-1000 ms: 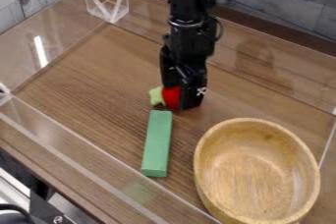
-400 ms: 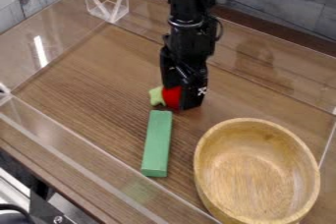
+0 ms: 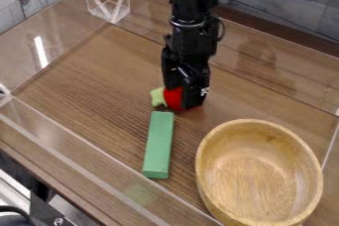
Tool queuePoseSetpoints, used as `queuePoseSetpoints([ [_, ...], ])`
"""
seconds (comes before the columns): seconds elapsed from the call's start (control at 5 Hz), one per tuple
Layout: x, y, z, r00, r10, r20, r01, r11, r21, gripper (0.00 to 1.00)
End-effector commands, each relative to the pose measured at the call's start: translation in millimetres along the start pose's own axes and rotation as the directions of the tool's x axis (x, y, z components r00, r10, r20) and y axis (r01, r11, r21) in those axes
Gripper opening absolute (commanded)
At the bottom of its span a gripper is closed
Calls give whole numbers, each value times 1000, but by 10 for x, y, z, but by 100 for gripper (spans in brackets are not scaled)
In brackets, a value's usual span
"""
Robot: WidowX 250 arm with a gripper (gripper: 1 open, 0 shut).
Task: Move the red fruit to the right
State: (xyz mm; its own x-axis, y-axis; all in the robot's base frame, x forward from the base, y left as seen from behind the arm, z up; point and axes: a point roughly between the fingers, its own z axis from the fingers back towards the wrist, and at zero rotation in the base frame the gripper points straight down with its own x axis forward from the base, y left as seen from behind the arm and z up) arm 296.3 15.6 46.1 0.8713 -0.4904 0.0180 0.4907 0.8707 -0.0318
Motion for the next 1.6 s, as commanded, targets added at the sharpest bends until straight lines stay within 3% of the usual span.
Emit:
queuePoseSetpoints([
  [0.0,74,51,135,999,3,40,-5,999,37,0],
  [0.6,126,59,215,998,41,41,-43,997,58,0],
  [1.0,328,12,572,993,86,81,-95,989,113,0],
  [1.2,321,15,425,995,86,60,-92,990,110,100],
  [1.4,219,83,301,994,99,41,-103,989,109,100],
])
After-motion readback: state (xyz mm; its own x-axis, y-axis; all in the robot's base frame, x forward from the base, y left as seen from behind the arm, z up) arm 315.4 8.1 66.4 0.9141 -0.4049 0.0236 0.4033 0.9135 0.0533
